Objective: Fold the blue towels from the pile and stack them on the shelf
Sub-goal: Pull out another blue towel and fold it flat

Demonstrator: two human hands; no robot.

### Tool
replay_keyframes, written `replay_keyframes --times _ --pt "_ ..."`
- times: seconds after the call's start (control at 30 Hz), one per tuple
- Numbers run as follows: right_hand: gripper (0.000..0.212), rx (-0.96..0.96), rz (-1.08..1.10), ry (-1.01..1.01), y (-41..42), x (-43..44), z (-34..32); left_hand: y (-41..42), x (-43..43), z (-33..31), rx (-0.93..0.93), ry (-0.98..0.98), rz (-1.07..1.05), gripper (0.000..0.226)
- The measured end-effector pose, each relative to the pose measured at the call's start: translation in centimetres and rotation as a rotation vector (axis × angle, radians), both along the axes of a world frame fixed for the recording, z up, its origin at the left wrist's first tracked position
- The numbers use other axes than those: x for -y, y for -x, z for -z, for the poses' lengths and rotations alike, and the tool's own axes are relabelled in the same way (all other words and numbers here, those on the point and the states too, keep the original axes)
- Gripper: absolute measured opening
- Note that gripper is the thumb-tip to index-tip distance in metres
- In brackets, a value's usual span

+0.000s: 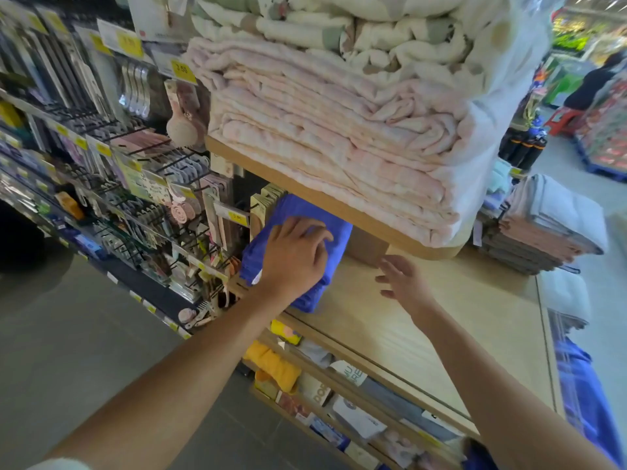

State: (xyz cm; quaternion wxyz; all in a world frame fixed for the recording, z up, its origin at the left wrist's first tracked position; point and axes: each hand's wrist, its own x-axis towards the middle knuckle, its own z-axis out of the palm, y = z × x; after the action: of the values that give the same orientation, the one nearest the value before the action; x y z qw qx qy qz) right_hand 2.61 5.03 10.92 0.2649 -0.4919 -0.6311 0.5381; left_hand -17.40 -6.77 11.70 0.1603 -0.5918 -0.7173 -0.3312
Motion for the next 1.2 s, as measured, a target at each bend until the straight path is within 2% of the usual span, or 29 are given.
replay_keyframes --times 0.03,0.1,0.33,0.4,0.5,0.63,0.77,0.83,0.97,1.03,1.07,1.13,1.2 --pt "0.016 0.02 0.014 -0.034 -1.9 0.0 0.6 -1.9 -0.1 0.3 -0.02 -0.092 0.083 0.016" --pt "0.015 0.048 0.055 -0.093 -5.8 0.2 1.5 -6.0 -0.9 1.3 0.021 -0.072 0.237 0.017" --pt "0.013 0.215 0.2 -0.325 -20.0 0.2 4.0 -19.1 -5.6 7.6 0.216 0.452 0.487 0.037" --pt "0.017 0.236 0.292 -0.351 -24.2 0.2 4.6 -22.7 -6.8 9.3 0.179 0.568 0.55 0.037" --pt "0.02 0.209 0.49 -0.315 -30.7 -0.2 5.9 -27.8 -8.4 11.1 0.087 0.616 0.609 0.036" --pt "0.017 0.352 0.61 -0.185 -39.0 -0.9 8.8 -33.8 -10.7 11.9 -0.028 0.727 0.597 0.052" --pt "0.039 0.562 0.476 0.068 -44.2 -0.9 13.3 -36.8 -11.6 13.0 -0.078 0.701 0.501 0.051" --pt "0.042 0.606 0.387 0.16 -44.9 -0.8 15.3 -36.9 -11.7 13.4 -0.078 0.66 0.475 0.05" --pt "0.025 0.716 0.23 0.192 -45.3 -0.3 17.2 -36.8 -11.8 13.8 -0.067 0.612 0.465 0.047" --pt "0.003 0.751 0.232 0.161 -45.6 -0.6 16.8 -36.9 -11.8 14.0 -0.067 0.609 0.46 0.047" --pt "0.012 0.759 0.254 0.134 -45.9 -1.0 16.6 -37.0 -11.8 14.1 -0.07 0.611 0.459 0.048" --pt "0.011 0.716 0.342 0.078 -46.8 -2.0 16.1 -37.0 -11.8 14.3 -0.085 0.607 0.457 0.047" --pt "0.04 0.66 0.441 0.016 -47.5 -3.3 15.7 -37.0 -11.8 14.5 -0.101 0.6 0.452 0.047"
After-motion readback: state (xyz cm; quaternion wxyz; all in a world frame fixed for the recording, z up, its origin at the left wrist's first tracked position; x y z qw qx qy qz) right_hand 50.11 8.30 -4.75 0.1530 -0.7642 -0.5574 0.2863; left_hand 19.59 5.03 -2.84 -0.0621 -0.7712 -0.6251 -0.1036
